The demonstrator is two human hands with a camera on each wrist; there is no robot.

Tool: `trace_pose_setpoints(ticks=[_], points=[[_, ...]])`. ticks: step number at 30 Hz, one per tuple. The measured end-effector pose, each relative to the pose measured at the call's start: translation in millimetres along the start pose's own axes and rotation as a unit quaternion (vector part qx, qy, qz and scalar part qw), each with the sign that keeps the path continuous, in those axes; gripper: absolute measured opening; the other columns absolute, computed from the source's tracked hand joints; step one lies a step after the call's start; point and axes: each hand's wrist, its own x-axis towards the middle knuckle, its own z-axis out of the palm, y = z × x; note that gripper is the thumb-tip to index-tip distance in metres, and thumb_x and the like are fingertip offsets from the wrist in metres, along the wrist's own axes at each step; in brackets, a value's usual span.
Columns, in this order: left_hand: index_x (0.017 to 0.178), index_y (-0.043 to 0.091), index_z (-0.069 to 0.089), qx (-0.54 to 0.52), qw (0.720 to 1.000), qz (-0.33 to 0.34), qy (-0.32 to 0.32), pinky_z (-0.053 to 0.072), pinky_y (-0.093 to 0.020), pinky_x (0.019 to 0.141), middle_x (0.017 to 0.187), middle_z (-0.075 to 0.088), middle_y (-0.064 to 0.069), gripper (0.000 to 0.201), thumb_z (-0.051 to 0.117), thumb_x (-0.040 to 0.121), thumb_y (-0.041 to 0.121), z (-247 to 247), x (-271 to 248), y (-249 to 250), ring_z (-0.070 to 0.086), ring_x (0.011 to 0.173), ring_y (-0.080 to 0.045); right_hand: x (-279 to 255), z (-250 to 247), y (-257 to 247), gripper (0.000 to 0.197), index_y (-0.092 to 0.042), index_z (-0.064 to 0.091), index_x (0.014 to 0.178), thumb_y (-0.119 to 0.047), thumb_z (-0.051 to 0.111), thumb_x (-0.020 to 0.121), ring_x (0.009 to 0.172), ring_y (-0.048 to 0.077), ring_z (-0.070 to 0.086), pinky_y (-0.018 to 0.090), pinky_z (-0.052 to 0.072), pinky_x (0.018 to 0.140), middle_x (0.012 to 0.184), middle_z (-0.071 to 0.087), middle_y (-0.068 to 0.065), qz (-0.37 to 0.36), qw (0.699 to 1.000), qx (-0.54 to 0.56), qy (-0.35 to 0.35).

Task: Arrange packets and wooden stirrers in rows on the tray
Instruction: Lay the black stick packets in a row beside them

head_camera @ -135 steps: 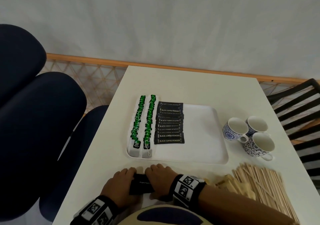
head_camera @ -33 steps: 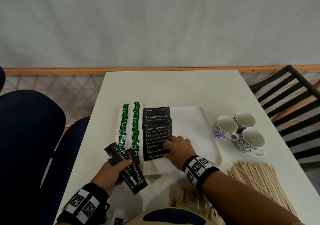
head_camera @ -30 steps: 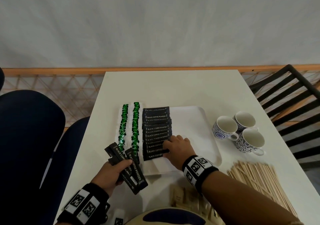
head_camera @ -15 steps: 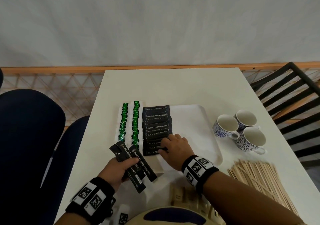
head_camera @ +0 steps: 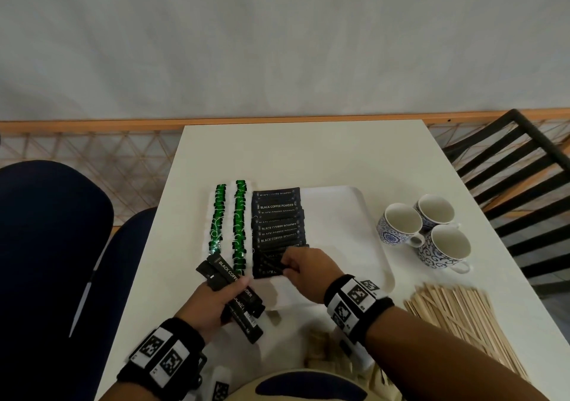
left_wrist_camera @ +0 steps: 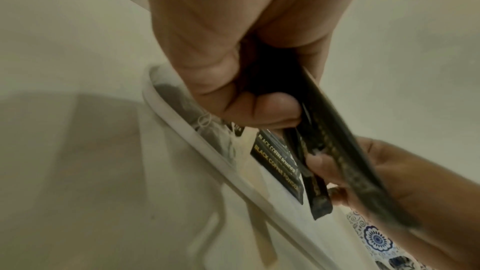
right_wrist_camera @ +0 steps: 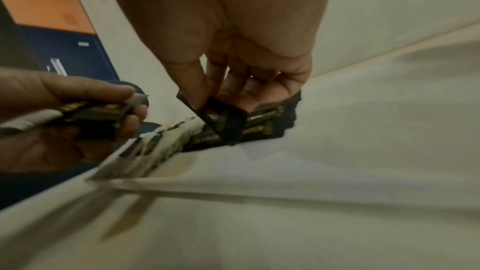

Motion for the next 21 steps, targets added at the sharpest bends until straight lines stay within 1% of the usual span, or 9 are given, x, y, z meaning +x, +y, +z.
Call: trace_pose_setpoints(ticks=[2,4,9,11,15,17,21], points=[[0.099,0.000,0.068,-0.006,1.000,-0.008,0.005,0.053,-0.045,0.082,0.095,0.069,-0.021,0.019,0.062,0.089,0.016,-5,0,-2,0.067,0.086,-0.031,1,1,8,0.014,-0.027,0.060,0.104,-0.028,0.052,0.092,0.096,0.022,0.057,0.034,0.044,0.085,0.105,0.063,-0.002,-0.004,0.997,-0.078,-0.002],[0.101,0.000,0.067,-0.015,1.000,-0.015,0.004,0.051,-0.047,0.088,0.100,0.069,-0.023,0.020,0.060,0.091,0.016,-8,0,-4,0.066,0.091,-0.032,0,3,13,0.014,-0.029,0.060,0.105,-0.029,0.051,0.093,0.100,0.021,0.054,0.037,0.041,0.088,0.107,0.062,-0.003,-0.016,0.992,-0.126,-0.016],[0.104,0.000,0.066,-0.023,1.000,-0.019,-0.001,0.052,-0.044,0.084,0.103,0.069,-0.024,0.022,0.059,0.092,0.016,-9,-1,-4,0.066,0.094,-0.033,1,13,10,0.015,-0.030,0.060,0.107,-0.032,0.052,0.094,0.106,0.020,0.050,0.039,0.037,0.092,0.111,0.060,-0.003,-0.027,0.988,-0.149,-0.018],[0.105,-0.001,0.066,-0.026,0.999,-0.019,-0.002,0.053,-0.044,0.083,0.104,0.068,-0.025,0.022,0.059,0.092,0.016,-9,-1,-4,0.065,0.094,-0.033,2,16,8,0.014,-0.029,0.059,0.106,-0.032,0.051,0.094,0.106,0.020,0.050,0.039,0.037,0.092,0.110,0.059,-0.003,-0.026,0.989,-0.148,-0.013],[0.105,-0.002,0.066,-0.032,0.999,-0.018,-0.007,0.053,-0.045,0.085,0.104,0.068,-0.024,0.021,0.060,0.091,0.013,-8,-2,-5,0.066,0.091,-0.032,6,18,7,0.016,-0.027,0.059,0.107,-0.032,0.051,0.094,0.107,0.021,0.049,0.037,0.035,0.089,0.111,0.057,-0.002,-0.024,0.989,-0.144,0.002],[0.104,-0.002,0.066,-0.033,0.999,-0.017,-0.012,0.054,-0.044,0.081,0.102,0.069,-0.023,0.020,0.059,0.091,0.011,-7,-2,-6,0.066,0.088,-0.031,8,18,6,0.017,-0.026,0.058,0.108,-0.032,0.051,0.095,0.107,0.021,0.049,0.038,0.035,0.089,0.111,0.057,-0.002,-0.028,0.989,-0.148,0.009],[0.105,-0.003,0.065,-0.030,0.999,-0.016,-0.027,0.057,-0.037,0.066,0.102,0.068,-0.024,0.020,0.061,0.089,0.008,-8,-4,-8,0.067,0.086,-0.031,10,19,5,0.018,-0.025,0.057,0.109,-0.033,0.050,0.095,0.106,0.022,0.049,0.039,0.035,0.091,0.112,0.056,-0.001,-0.038,0.986,-0.164,0.019]])
